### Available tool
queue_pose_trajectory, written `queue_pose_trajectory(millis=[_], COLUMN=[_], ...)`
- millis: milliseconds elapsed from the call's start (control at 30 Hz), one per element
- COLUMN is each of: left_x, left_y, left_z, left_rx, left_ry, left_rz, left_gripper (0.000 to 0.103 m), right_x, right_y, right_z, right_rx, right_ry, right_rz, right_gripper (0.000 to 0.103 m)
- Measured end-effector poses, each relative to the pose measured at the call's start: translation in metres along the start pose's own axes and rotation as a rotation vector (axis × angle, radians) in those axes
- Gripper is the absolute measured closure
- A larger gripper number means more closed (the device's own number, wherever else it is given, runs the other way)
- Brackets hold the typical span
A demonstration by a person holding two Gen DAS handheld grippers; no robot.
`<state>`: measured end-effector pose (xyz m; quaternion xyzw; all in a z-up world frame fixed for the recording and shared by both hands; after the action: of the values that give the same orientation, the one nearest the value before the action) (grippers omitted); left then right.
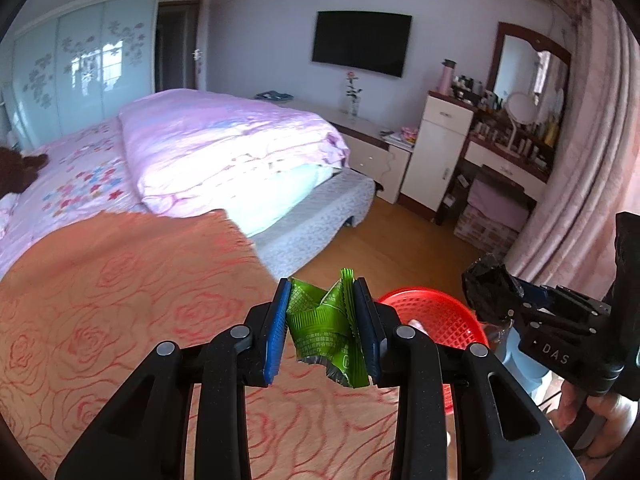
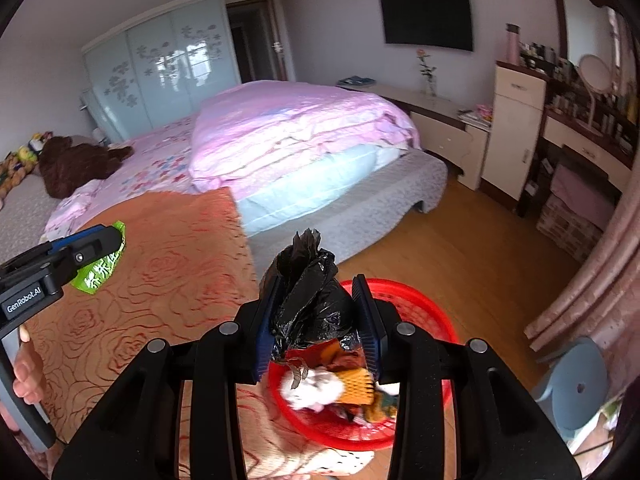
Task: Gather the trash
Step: 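Carry the green packet and black bag over the red wastebasket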
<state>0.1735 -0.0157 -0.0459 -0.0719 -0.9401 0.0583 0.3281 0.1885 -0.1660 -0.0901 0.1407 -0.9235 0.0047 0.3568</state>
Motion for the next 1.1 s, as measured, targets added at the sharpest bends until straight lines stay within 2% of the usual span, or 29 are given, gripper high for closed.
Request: queue_pose_trajectory(millis=[300, 900, 1100], left_x=[-0.028, -0.067, -0.062], left_y=[-0.045, -0.082, -0.095], left_z=[0.003, 0.01, -0.003], left_rx=[-0.055, -0.109, -0.145], left_ry=[0.033, 0.097, 0.069], left_rz=[0.036, 0.069, 0.081], left_gripper=[0.073, 0.073, 0.073], right_x=[0.002, -0.006, -0.002], right_y=[-0.038, -0.081, -0.095], right_z=[0.003, 0.014, 0.011], right_rx=[-0.066, -0.185, -0.224], right_ry=[-0.026, 0.003, -0.014], right_rz=[0.058, 0.092, 0.108], right_gripper=[0.067, 0.067, 0.067])
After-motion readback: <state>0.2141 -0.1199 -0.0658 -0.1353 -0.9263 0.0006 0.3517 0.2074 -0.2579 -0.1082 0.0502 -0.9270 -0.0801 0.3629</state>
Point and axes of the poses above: each gripper's, at about its wrist camera, not at the fingertips, and x roughly against the way its jaws point, y to its left, z to its underside, the point moved 10 cm from there along -x, roughly the way its jaws point, and after that the axes turned 4 degrees about z, right-handed, at the moved point
